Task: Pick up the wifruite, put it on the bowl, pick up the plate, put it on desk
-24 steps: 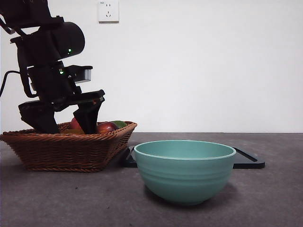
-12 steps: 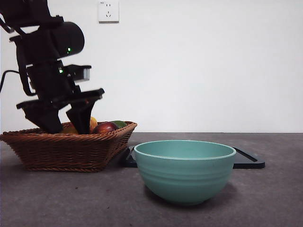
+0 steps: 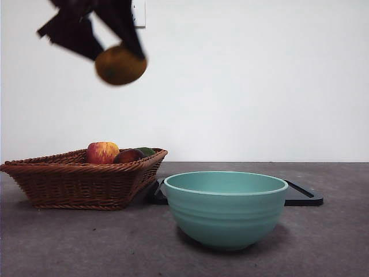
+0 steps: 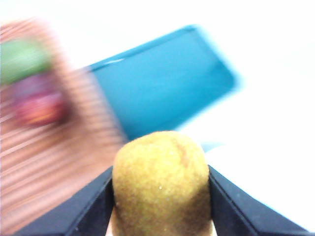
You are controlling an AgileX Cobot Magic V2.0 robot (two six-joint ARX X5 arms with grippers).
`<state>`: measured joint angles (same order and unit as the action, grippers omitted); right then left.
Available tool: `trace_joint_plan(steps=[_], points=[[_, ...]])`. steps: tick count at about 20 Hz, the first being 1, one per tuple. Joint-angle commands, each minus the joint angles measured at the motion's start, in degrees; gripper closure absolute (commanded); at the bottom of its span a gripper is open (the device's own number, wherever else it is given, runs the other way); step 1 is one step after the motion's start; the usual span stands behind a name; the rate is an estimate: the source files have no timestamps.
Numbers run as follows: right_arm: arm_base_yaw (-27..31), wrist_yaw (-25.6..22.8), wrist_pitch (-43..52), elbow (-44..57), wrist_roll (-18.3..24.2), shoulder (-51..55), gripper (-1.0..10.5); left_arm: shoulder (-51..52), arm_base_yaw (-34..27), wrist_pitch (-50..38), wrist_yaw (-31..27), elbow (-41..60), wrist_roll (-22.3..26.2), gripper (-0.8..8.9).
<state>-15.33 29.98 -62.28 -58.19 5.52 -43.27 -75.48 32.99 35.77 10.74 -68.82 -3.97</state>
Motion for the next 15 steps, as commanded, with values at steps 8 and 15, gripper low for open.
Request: trace_joint_plan(steps=[8, 15], points=[[-0.2, 0.0, 0.5, -1.2, -0.6, -0.5, 5.5, -7.8, 17.2, -1.7, -0.8, -1.3, 0.1, 5.77], [-0.2, 0.0, 0.5, -1.2, -0.6, -0.4, 5.5, -19.7, 20.4, -6.1, -2.4, -1.3, 0.3, 5.77]])
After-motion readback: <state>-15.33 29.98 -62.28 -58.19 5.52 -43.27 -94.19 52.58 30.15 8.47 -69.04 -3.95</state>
